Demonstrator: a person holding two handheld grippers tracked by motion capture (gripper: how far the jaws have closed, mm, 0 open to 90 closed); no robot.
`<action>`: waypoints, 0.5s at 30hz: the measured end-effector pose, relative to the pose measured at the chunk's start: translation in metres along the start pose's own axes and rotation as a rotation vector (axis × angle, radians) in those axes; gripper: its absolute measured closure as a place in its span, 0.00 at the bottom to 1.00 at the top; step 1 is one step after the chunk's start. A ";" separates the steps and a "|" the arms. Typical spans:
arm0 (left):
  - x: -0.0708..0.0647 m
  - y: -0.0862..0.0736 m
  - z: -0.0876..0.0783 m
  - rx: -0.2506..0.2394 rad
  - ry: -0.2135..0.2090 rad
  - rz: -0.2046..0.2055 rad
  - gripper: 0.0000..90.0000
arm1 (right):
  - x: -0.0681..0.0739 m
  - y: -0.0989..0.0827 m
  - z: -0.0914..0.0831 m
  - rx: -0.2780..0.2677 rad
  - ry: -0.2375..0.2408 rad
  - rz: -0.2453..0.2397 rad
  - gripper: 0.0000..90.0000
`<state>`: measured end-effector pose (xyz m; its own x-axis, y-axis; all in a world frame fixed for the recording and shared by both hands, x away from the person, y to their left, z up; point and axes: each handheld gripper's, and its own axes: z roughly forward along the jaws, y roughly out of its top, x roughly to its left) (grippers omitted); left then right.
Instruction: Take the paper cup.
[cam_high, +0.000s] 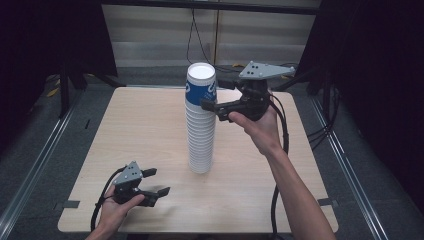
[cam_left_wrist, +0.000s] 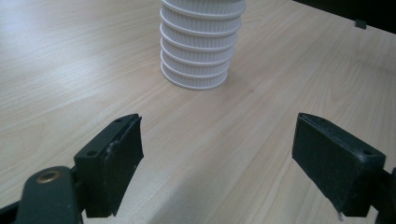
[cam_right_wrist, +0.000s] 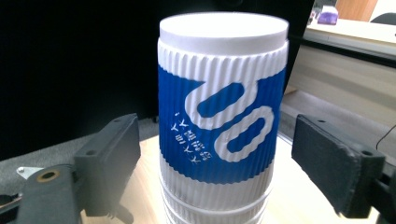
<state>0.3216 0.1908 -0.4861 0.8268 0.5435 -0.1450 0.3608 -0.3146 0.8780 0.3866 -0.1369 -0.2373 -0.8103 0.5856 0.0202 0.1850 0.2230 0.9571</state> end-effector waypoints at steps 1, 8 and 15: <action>0.000 0.000 0.000 0.000 0.000 0.000 0.18 | 0.000 0.000 0.000 0.000 0.000 0.000 0.17; 0.001 0.000 0.001 0.008 -0.003 -0.004 0.18 | -0.002 0.008 0.006 0.005 0.012 0.009 0.16; 0.001 0.000 0.002 0.013 0.001 0.003 0.18 | -0.003 0.015 0.017 0.024 0.010 -0.001 0.16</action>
<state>0.3232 0.1900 -0.4868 0.8273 0.5434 -0.1424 0.3641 -0.3257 0.8726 0.4012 -0.1226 -0.2281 -0.8159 0.5778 0.0225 0.1978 0.2424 0.9498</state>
